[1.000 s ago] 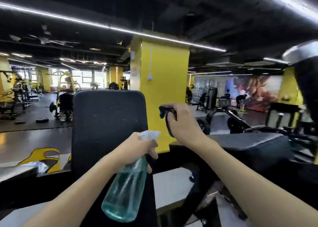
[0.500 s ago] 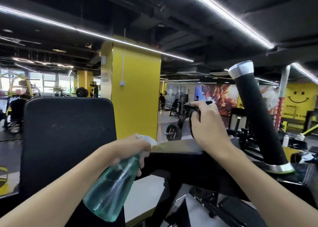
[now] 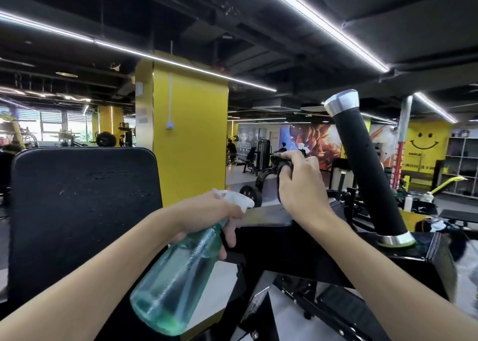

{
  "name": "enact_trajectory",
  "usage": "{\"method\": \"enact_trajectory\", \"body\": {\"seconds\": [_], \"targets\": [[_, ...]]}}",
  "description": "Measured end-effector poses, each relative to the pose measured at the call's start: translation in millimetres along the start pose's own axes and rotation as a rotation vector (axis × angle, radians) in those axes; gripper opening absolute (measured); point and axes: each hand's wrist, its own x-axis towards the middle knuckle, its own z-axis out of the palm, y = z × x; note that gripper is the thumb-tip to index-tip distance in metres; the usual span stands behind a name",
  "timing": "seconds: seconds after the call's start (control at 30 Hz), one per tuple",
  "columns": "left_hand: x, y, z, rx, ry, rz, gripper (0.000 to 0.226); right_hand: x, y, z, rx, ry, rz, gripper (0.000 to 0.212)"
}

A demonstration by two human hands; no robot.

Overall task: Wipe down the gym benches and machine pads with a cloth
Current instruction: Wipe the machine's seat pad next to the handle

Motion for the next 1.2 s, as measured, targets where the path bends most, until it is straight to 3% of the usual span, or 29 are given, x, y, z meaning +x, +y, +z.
{"method": "enact_trajectory", "body": {"seconds": [0.17,0.27,0.37,0.43,0.5,0.6,0.7,0.83,0.97,1.03,1.1,1.2], "targets": [[0,-14,1,-0.116,0.157,0.059,0.031,-3,-27,9,-0.078,-0.180,-0.107,0.031],[8,-35,0,-0.335,0.330,0.025,0.024,-12,-49,28,-0.086,-0.254,-0.212,0.030],[19,-70,3,-0.377,0.580,0.091,0.027,-27,-59,55,-0.093,-0.345,-0.272,0.030],[24,-97,9,-0.317,0.688,0.124,0.043,-41,-57,77,-0.176,-0.411,-0.336,0.029],[29,-121,16,-0.239,0.694,0.121,0.043,-54,-49,97,-0.288,-0.458,-0.406,0.029],[37,-139,23,-0.230,0.603,0.161,0.016,-69,-34,122,-0.378,-0.535,-0.383,0.040],[46,-142,27,-0.287,0.518,0.181,0.020,-76,-22,136,-0.413,-0.557,-0.315,0.057],[68,-160,30,-0.307,0.525,0.075,0.010,-81,-16,146,-0.445,-0.521,-0.314,0.051],[87,-186,35,-0.266,0.613,-0.101,0.032,-83,-10,151,-0.446,-0.592,-0.339,0.049],[93,-195,41,-0.304,0.568,-0.128,0.008,-83,-5,154,-0.441,-0.590,-0.359,0.048],[109,-218,44,-0.267,0.577,-0.206,0.052,-83,-3,156,-0.440,-0.570,-0.379,0.045],[123,-238,48,-0.063,0.623,-0.251,0.032,-82,-3,159,-0.427,-0.570,-0.396,0.042]]}}
